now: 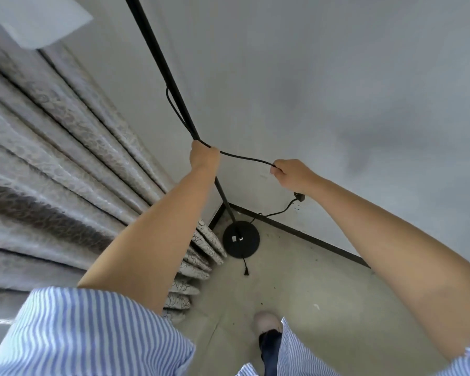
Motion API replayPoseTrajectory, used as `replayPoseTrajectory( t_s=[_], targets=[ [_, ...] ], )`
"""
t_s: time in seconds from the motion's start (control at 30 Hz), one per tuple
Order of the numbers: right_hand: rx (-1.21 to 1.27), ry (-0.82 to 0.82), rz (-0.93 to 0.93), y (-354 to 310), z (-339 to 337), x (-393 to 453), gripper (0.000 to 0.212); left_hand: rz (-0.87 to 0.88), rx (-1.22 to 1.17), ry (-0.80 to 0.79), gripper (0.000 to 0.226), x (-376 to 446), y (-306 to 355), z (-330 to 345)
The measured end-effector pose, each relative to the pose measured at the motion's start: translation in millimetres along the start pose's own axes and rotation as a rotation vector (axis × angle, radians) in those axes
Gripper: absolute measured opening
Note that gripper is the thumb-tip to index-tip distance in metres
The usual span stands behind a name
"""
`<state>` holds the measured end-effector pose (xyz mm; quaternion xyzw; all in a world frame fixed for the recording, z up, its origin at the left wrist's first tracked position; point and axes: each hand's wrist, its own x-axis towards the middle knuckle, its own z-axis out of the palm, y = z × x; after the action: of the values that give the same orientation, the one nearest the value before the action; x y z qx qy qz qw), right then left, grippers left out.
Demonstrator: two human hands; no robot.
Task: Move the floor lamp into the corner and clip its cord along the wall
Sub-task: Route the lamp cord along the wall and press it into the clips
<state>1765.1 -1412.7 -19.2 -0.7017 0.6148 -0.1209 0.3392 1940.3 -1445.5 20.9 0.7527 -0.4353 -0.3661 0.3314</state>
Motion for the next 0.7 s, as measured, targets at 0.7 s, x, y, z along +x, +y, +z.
replayPoseTrajectory(
  t_s=[0.7],
  targets=[
    [-0.103,0.061,-0.119,-12,-47,-150,0.032,0.653,0.591,-0.158,0.067,-126,-15,-28]
  ],
)
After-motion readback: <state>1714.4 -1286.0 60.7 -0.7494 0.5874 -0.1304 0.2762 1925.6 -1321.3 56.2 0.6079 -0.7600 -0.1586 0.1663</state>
